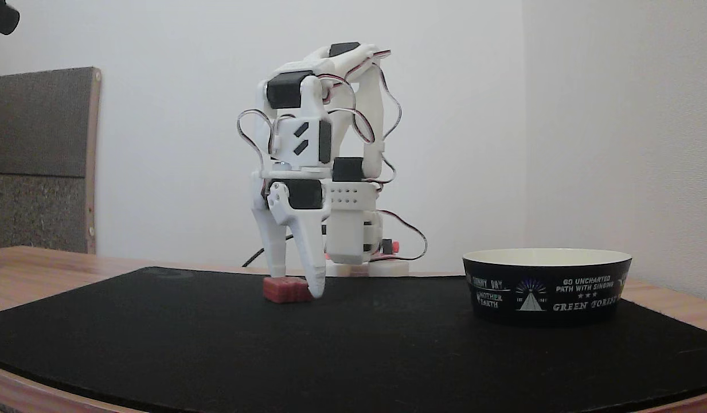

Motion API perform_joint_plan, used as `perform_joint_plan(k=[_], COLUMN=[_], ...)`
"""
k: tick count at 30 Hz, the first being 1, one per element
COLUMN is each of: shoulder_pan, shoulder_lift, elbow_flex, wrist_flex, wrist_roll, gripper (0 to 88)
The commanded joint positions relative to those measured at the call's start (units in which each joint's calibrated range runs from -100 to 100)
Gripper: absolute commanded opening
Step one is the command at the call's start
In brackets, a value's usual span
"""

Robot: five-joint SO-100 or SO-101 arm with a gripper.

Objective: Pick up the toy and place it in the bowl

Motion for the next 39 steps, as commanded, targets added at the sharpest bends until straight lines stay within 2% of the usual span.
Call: perform_joint_plan(k=[1,11,15,16,23,25,26,30,31,34,35,39], shoulder_pan=[0.5,1.1,1.1,1.1,0.8,-0.3,-3.4,-10.9,-16.5,-25.1,-30.3,-37.8], shoulder_lift=[0.0,0.0,0.0,0.0,-0.9,-1.2,-3.0,-7.0,-8.9,-12.3,-13.8,-14.1], elbow_flex=[-0.3,0.2,0.2,0.2,0.0,-1.6,-5.1,-9.9,-10.8,-11.6,-11.2,-10.7], wrist_flex=[-2.8,-4.6,-4.6,-4.6,-4.0,-4.4,-4.2,-3.9,-4.4,-5.4,-8.0,-12.6], wrist_roll=[0.0,0.0,0.0,0.0,-0.3,-2.7,-6.1,-13.5,-17.2,-22.5,-25.2,-28.8], gripper=[29.8,29.5,10.4,2.7,2.4,2.3,2.3,2.3,2.3,2.6,2.8,2.9])
